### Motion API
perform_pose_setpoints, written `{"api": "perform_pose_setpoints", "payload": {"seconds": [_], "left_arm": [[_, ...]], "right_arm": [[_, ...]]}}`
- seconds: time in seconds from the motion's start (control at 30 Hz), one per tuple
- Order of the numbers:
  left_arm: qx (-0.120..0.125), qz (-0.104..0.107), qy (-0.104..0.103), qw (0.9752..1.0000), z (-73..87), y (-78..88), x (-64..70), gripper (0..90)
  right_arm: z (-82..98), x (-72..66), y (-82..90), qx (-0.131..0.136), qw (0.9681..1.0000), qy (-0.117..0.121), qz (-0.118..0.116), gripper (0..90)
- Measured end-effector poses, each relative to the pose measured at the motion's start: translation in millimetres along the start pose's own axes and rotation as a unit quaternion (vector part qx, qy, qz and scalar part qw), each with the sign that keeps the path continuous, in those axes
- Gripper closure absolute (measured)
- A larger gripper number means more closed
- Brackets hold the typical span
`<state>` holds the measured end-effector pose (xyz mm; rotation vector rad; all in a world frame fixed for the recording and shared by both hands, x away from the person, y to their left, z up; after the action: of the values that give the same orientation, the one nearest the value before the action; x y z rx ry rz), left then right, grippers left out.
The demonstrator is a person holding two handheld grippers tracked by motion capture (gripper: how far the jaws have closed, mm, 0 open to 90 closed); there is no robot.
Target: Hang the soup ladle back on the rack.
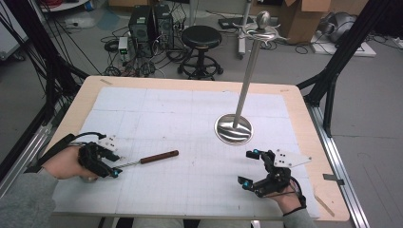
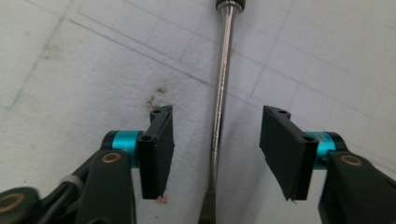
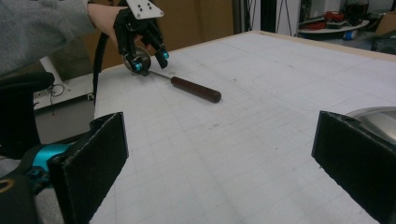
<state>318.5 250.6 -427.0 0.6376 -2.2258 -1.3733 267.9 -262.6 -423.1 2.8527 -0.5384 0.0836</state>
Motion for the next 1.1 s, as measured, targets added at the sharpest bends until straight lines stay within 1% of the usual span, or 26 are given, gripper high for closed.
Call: {"api": "perform_pose_setpoints", "payload": {"seconds": [0.03, 0.07, 0.13, 0.17, 0.2, 0.27, 0.3, 0.33, 0.37, 0.47, 0.5, 0.57, 0.6, 0.63, 0.7, 0.73, 0.87, 0.97, 1.03, 1.1], "left_arm": [[-0.009, 0.001, -0.002, 1.0000, 1.0, -2.5, 1.0, 52.8], [-0.009, 0.001, -0.002, 1.0000, 1.0, -2.5, 1.0, 53.8], [-0.018, -0.002, -0.006, 0.9998, 1.3, -5.2, 1.2, 57.5], [-0.018, -0.003, -0.008, 0.9998, 1.1, -4.7, 0.8, 58.6], [-0.018, -0.003, -0.008, 0.9998, 1.1, -4.7, 0.8, 61.7], [-0.019, 0.000, -0.004, 0.9998, 1.2, -4.4, -0.7, 64.7], [-0.024, -0.001, -0.005, 0.9997, 0.9, -3.6, -2.0, 67.3], [-0.024, -0.001, -0.005, 0.9997, 0.9, -3.6, -2.0, 69.5], [-0.025, -0.002, -0.006, 0.9997, 0.9, -3.4, -2.2, 69.5], [-0.031, -0.005, -0.011, 0.9995, -0.1, -3.6, -1.9, 76.5], [-0.037, -0.006, -0.019, 0.9991, -1.0, -3.8, -0.4, 78.9], [-0.038, -0.010, -0.021, 0.9990, -1.6, -3.9, 0.5, 80.3], [-0.039, -0.011, -0.023, 0.9989, -1.8, -3.9, 1.0, 83.0], [-0.042, -0.012, -0.029, 0.9986, -2.2, -3.8, 1.2, 83.3], [-0.043, -0.012, -0.030, 0.9986, -2.4, -3.7, 1.7, 83.8], [-0.044, -0.014, -0.035, 0.9983, -2.4, -3.6, 2.0, 83.8], [-0.042, -0.019, -0.042, 0.9980, -1.9, -3.2, 3.5, 84.1], [-0.040, -0.019, -0.034, 0.9985, -1.7, -2.6, 5.5, 84.1], [-0.037, -0.016, -0.039, 0.9984, -2.2, -0.9, 6.9, 84.1], [-0.023, -0.014, -0.036, 0.9990, -2.1, 1.3, 9.7, 84.1]], "right_arm": [[0.5, -0.5, -0.9, -0.004, 1.0000, 0.004, -0.003, 2.9], [0.5, -0.5, -0.9, -0.004, 1.0000, 0.004, -0.003, 2.9], [0.2, -1.9, -1.8, -0.005, 1.0000, 0.003, -0.007, 2.9], [0.5, -1.9, -1.8, -0.006, 0.9999, 0.003, -0.007, 2.9], [0.5, -1.9, -1.8, -0.006, 0.9999, 0.003, -0.007, 2.9], [0.7, -1.7, -1.8, -0.007, 0.9999, 0.003, -0.008, 2.9], [0.7, -1.6, -1.8, -0.007, 0.9999, 0.003, -0.009, 2.9], [0.7, -1.6, -1.8, -0.007, 0.9999, 0.003, -0.009, 2.9], [0.7, -1.6, -1.8, -0.007, 0.9999, 0.003, -0.008, 2.9], [0.7, -1.7, -1.7, -0.007, 0.9999, 0.003, -0.008, 2.9], [0.7, -1.8, -1.7, -0.007, 0.9999, 0.003, -0.008, 2.9], [0.6, -1.8, -1.7, -0.007, 0.9999, 0.003, -0.008, 2.9], [0.7, -1.7, -1.7, -0.007, 0.9999, 0.003, -0.008, 2.9], [0.7, -1.7, -1.7, -0.007, 0.9999, 0.003, -0.008, 2.9], [0.7, -1.8, -1.8, -0.007, 0.9999, 0.004, -0.009, 2.9], [0.7, -1.8, -1.8, -0.007, 0.9999, 0.004, -0.009, 2.9], [1.0, -1.3, -1.7, -0.007, 0.9999, 0.002, -0.011, 2.9], [0.7, -1.7, -1.6, -0.007, 0.9999, 0.002, -0.009, 2.9], [0.7, -1.4, -1.5, -0.006, 0.9999, 0.003, -0.009, 2.9], [0.6, -1.4, -1.0, -0.006, 1.0000, 0.001, -0.007, 2.9]]}}
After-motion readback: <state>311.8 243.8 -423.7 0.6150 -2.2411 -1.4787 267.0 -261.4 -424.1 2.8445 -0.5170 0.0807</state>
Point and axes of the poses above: each handheld gripper's, and its own axes: y roughly backward along the jaws, z roughly out of its underside, x roughly to its right, the point moved 2 cm from there along -y, roughly forward along the jaws, and after that the axes turned 15 degrees about y, right-handed, at the moved point
